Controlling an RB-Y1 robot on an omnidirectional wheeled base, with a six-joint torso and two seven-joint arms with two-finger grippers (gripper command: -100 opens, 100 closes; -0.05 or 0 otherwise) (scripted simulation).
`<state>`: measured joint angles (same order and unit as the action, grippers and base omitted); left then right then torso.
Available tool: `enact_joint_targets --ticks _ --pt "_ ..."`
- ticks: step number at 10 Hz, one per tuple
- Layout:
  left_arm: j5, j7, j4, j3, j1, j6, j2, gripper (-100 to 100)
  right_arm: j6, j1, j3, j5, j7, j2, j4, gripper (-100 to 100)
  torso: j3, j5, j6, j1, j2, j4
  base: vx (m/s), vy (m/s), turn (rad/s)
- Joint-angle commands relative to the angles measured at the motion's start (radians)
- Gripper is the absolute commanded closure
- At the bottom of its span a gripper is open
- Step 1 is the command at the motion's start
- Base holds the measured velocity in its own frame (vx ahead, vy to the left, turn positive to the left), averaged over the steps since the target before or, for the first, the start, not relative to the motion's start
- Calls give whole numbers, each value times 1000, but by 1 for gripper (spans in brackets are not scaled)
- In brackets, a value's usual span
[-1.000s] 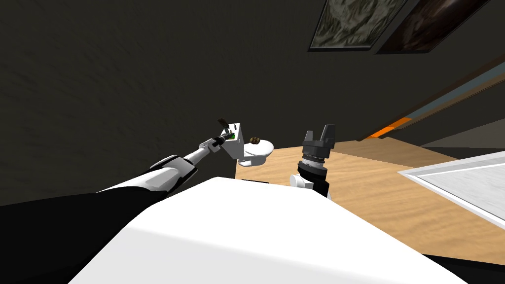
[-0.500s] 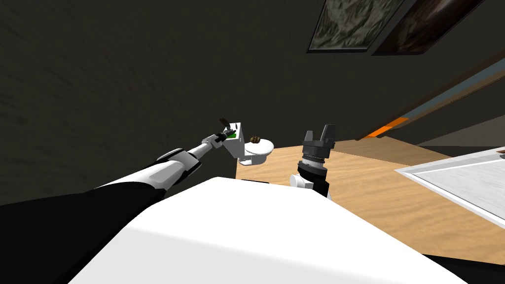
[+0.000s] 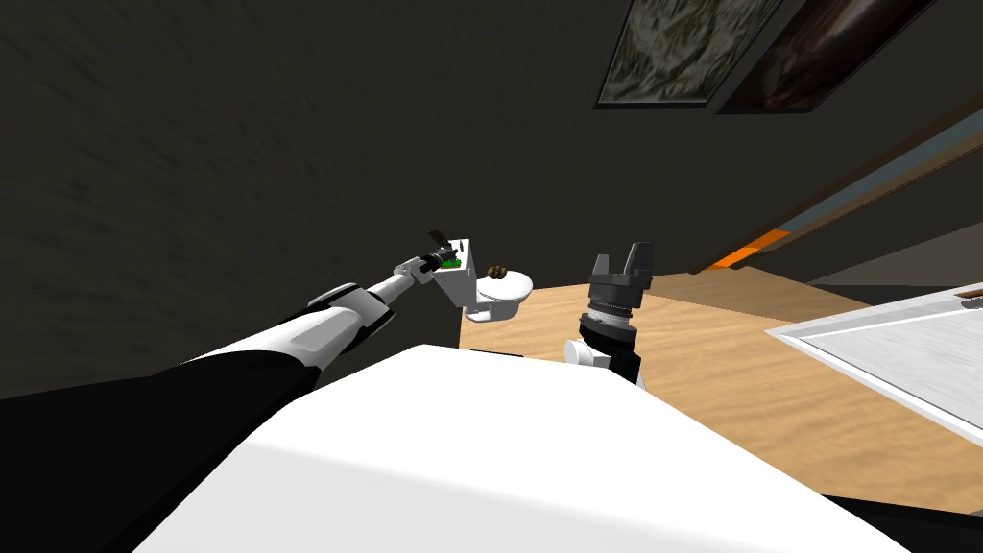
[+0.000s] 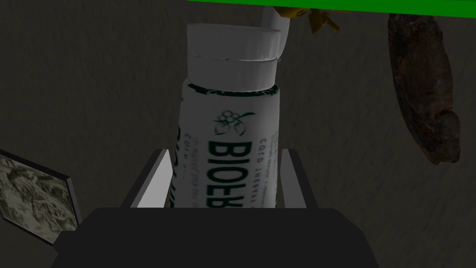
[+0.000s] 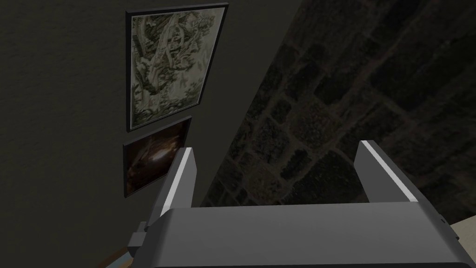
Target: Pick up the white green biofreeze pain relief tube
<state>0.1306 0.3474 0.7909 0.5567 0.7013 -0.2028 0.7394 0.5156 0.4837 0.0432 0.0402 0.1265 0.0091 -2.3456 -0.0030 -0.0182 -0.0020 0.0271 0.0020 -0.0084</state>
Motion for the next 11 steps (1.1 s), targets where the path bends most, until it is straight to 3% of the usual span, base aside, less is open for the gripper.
enact_joint_targets --ticks 1,3,4,5,6,7,8,9,10,11 --pt "0 0 0 0 0 0 0 100 0 0 0 0 0 0 0 0 0 0 0 0 0 0 0 0 0" --pt "0 -1 0 0 0 0 0 100 0 0 0 0 0 0 0 0 0 0 0 0 0 0 0 0 0" --pt "0 -1 0 0 0 0 0 0 0 0 0 0 0 0 0 0 0 0 0 0 0 0 0 0 0" --pt "29 -21 50 -50 -50 -22 12 100 0 0 0 0 0 0 0 0 0 0 0 0 0 0 114 -6 26" --pt "29 -21 68 -75 -75 -22 12 100 0 0 0 0 0 0 0 0 -2 1 -1 0 -5 0 142 -35 31" --pt "29 -21 89 -78 -107 -22 12 100 0 0 0 0 0 0 0 0 -4 0 0 -1 -8 -1 75 -41 9" --pt "29 -21 89 -78 -110 -22 12 100 0 0 0 0 0 0 0 0 -4 -1 1 -2 -6 -2 20 -26 -12" --pt "58 -44 138 -125 -150 -35 30 100 0 0 0 0 0 0 0 0 -2 0 1 -1 -3 -1 81 -49 17" --pt "58 -44 158 -153 -177 -35 30 100 0 0 0 0 0 0 0 0 -3 0 0 -2 -5 0 114 -45 31" --pt "58 -44 183 -156 -204 -35 30 100 0 0 0 0 0 0 0 0 -3 1 0 -2 -7 -1 78 -17 9"
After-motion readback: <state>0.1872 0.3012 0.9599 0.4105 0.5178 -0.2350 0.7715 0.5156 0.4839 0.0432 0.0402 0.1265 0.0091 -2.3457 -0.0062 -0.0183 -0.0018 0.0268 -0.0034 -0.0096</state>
